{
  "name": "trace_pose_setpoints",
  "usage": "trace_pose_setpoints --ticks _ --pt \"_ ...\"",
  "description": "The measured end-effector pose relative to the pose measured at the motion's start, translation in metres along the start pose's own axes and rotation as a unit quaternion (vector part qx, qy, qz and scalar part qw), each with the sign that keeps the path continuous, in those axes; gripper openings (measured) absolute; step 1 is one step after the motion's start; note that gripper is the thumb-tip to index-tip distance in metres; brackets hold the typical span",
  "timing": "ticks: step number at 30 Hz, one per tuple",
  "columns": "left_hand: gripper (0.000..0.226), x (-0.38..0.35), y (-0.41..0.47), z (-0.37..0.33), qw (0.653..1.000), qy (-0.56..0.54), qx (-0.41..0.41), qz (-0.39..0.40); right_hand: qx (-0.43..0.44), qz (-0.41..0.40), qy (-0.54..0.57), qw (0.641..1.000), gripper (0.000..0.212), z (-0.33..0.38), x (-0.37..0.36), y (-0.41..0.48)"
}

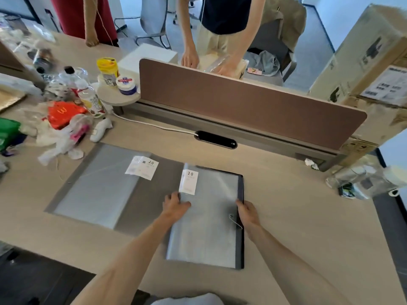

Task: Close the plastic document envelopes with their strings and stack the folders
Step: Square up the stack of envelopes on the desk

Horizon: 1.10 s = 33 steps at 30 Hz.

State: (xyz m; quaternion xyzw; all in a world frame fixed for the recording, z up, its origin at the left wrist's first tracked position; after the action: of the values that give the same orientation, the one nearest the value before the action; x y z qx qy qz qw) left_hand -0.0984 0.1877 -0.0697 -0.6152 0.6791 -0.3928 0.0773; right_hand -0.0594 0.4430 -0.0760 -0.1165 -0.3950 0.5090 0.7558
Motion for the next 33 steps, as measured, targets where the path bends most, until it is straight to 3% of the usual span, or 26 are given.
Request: trace_pose_setpoints --ticks 2,7,10,13,16,25,33 --pt "0.072 0.003 0.001 0.003 1.0 -0.016 0.019 0.019 -0.008 -0.021 -0.048 0.999 0.038 -0.005 -0.003 -0.003" --pt "0.053 0.001 0.009 0.01 0.991 -0.114 0.028 0.065 0.008 -0.013 -0.031 0.999 0.019 -0.01 -0.01 -0.018" --pt "0.066 -0.003 0.01 0.011 0.986 -0.154 0.028 0.058 0.003 -0.017 0.0 1.0 0.019 -0.019 -0.004 -0.023" --pt "0.047 -0.02 -0.002 0.003 0.977 -0.203 0.035 0.063 -0.018 -0.028 0.052 0.998 0.02 -0.033 0.009 -0.02" --pt "0.043 -0.044 -0.013 -0.011 0.97 -0.227 0.037 0.083 -0.031 -0.036 0.08 0.996 0.025 -0.045 0.029 -0.017" --pt "0.061 -0.134 -0.048 -0.069 0.957 -0.22 0.016 0.191 -0.04 -0.068 0.12 0.99 0.036 -0.093 0.135 0.003" --pt "0.042 -0.244 -0.063 -0.096 0.971 -0.163 0.009 0.176 -0.033 -0.089 0.139 0.986 0.028 -0.133 0.221 0.029"
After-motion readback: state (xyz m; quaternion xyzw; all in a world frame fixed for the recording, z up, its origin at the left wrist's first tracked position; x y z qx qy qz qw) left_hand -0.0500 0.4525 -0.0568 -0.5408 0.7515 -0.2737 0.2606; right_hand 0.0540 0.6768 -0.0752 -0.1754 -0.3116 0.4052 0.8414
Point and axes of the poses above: each hand's wrist, its own y-axis towards the middle knuckle, its own x-axis out of the back of the hand, z = x × y, the point moved 4 cm from there along y, towards the middle knuckle, and after that the axes turned 3 degrees about -y, right-handed, at the moved point
